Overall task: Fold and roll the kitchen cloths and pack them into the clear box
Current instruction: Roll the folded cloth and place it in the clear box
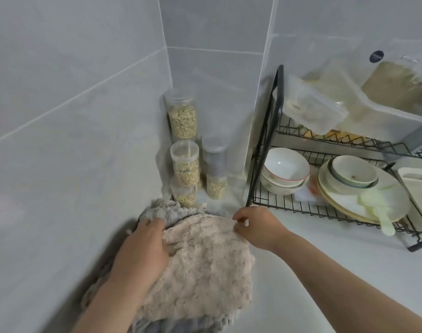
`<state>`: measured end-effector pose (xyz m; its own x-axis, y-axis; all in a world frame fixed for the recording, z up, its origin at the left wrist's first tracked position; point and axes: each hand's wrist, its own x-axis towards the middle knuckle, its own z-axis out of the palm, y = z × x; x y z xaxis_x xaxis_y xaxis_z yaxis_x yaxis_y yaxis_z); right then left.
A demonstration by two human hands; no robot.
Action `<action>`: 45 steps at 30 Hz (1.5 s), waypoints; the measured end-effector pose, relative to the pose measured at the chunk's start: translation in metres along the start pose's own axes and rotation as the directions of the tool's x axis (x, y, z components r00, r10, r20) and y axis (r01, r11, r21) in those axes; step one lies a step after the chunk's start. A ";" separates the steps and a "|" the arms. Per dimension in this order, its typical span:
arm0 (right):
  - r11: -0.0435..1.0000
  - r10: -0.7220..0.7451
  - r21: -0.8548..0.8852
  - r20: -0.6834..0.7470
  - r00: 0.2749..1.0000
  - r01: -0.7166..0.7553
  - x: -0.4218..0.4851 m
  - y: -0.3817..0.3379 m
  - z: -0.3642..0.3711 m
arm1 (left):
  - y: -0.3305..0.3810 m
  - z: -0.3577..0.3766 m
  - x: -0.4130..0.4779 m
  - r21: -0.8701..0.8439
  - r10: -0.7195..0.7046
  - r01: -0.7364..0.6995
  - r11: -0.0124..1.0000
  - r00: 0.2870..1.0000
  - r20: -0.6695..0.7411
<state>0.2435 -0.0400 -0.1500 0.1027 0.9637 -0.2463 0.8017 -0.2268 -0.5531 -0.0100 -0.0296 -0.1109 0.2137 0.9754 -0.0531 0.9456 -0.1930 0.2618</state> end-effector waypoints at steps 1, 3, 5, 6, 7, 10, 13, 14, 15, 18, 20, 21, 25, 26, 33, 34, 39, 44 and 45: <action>1.000 -0.020 -0.001 -0.018 1.000 0.020 -0.001 0.004 0.003 | -0.002 0.002 -0.001 0.001 -0.001 0.002 1.000 1.000 -0.028; 0.998 -0.061 0.021 -0.078 0.995 0.062 -0.004 0.011 0.010 | -0.006 0.006 -0.004 0.019 -0.001 0.002 1.000 0.998 -0.067; 0.993 -0.092 0.051 -0.192 0.977 0.104 -0.009 0.018 0.016 | -0.009 0.008 -0.008 0.010 0.005 -0.004 1.000 0.993 -0.115; 0.990 -0.104 0.068 -0.261 0.960 0.126 -0.011 0.020 0.018 | -0.011 0.007 -0.010 -0.007 0.008 -0.010 1.000 0.988 -0.157; 0.984 -0.108 0.099 -0.324 0.940 0.147 -0.014 0.021 0.019 | -0.012 0.006 -0.012 -0.029 0.009 -0.016 0.999 0.978 -0.206; 0.941 -0.109 0.243 -0.446 0.889 0.237 -0.022 0.017 0.018 | -0.012 0.001 -0.015 -0.137 -0.015 -0.039 0.990 0.928 -0.372; 0.879 -0.084 0.360 -0.527 0.846 0.312 -0.036 0.010 0.011 | -0.015 -0.006 -0.017 -0.244 -0.060 -0.067 0.967 0.876 -0.479; 0.851 -0.067 0.405 -0.550 0.832 0.336 -0.043 0.007 0.007 | -0.014 -0.009 -0.020 -0.266 -0.060 -0.090 0.960 0.859 -0.508; 0.815 -0.043 0.454 -0.573 0.819 0.360 -0.052 0.005 0.005 | -0.014 -0.011 -0.021 -0.312 -0.063 -0.124 0.942 0.847 -0.528; 0.722 0.020 0.532 -0.657 0.754 0.444 -0.085 -0.001 -0.008 | -0.009 -0.022 -0.030 -0.440 -0.049 -0.241 0.865 0.833 -0.551; 0.688 0.052 0.533 -0.713 0.699 0.492 -0.111 -0.003 -0.015 | -0.005 -0.032 -0.041 -0.432 0.012 -0.315 0.845 0.818 -0.575; 0.678 0.074 0.534 -0.733 0.676 0.505 -0.126 -0.003 -0.019 | -0.003 -0.037 -0.049 -0.453 0.035 -0.354 0.818 0.817 -0.576; 0.671 0.148 0.520 -0.792 0.593 0.528 -0.182 -0.003 -0.030 | 0.005 -0.049 -0.079 -0.532 0.096 -0.459 0.712 0.814 -0.573; 0.676 0.158 0.509 -0.807 0.570 0.533 -0.195 -0.003 -0.033 | 0.008 -0.052 -0.086 -0.534 0.116 -0.486 0.692 0.805 -0.582; 0.669 0.213 0.466 -0.867 0.451 0.579 -0.267 0.013 -0.063 | 0.059 -0.065 -0.112 -0.624 0.220 -0.598 0.503 0.786 -0.577; 0.674 0.226 0.464 -0.870 0.437 0.575 -0.274 0.018 -0.067 | 0.070 -0.064 -0.111 -0.628 0.236 -0.603 0.492 0.786 -0.571; 0.710 0.273 0.457 -0.880 0.389 0.535 -0.289 0.056 -0.090 | 0.125 -0.048 -0.088 -0.671 0.326 -0.599 0.437 0.801 -0.502; 0.706 0.341 0.494 -0.865 0.367 0.508 -0.283 0.092 -0.115 | 0.177 -0.037 -0.064 -0.640 0.380 -0.629 0.441 0.777 -0.502; 0.700 0.345 0.496 -0.865 0.365 0.513 -0.282 0.098 -0.120 | 0.187 -0.038 -0.062 -0.628 0.389 -0.645 0.435 0.764 -0.516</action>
<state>0.3632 -0.3170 -0.0393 0.8234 0.3948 0.4075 0.3220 0.2662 -0.9086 0.1441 -0.1219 -0.0223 0.4044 0.7245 0.5582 0.1199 -0.6470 0.7530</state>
